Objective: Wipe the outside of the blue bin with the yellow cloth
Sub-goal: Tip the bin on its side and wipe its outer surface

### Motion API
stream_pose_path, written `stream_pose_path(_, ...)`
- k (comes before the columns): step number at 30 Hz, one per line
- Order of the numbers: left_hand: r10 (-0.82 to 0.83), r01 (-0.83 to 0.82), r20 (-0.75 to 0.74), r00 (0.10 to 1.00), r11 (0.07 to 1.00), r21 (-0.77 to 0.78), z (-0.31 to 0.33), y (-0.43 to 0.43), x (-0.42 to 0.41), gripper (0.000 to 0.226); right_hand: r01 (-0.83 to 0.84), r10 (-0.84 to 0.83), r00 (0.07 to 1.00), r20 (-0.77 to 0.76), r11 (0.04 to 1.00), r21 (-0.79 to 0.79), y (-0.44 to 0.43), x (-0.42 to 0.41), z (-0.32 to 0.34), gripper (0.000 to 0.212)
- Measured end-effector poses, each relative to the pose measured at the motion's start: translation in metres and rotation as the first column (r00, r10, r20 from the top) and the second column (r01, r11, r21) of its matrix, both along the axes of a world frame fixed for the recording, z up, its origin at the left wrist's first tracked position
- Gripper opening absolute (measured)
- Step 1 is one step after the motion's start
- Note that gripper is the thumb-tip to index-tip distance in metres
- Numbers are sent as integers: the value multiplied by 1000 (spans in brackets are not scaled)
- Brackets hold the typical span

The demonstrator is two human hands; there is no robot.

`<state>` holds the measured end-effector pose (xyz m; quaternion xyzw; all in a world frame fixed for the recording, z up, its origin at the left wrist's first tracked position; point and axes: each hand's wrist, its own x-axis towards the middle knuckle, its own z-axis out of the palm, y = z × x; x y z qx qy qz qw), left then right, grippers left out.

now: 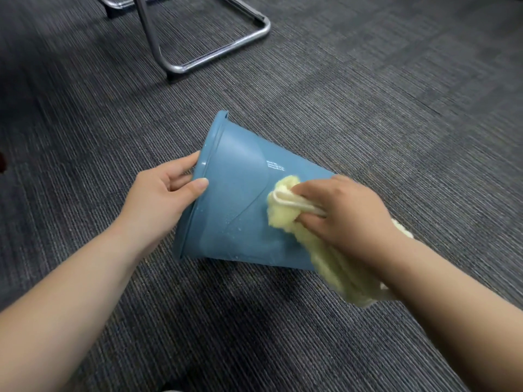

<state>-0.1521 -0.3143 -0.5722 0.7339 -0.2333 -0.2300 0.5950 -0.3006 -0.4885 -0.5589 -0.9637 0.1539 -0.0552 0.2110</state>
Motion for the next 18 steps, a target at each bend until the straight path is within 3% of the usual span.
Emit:
stream_pose_path(3, 4, -4, -11, 1000, 1000, 3, -1, 2, 1, 40, -127, 129, 989, -73, 991, 33, 10, -5, -2, 27)
stream_pose_path(9, 50, -50, -37, 998, 999, -6, -3, 3, 0, 42, 183, -183, 983, -5, 983, -15, -30, -10, -6, 25)
stream_pose_path(11, 58, -59, -33, 998, 998, -10, -3, 2, -1, 43, 212, -212, 977, 8, 977, -5, -30, -12, -8, 22)
stream_pose_path(18, 76, -77, -61, 995, 997, -13, -4, 1, 2, 42, -9, 10, 1000, -17, 999, 38, -7, -17, -9, 26)
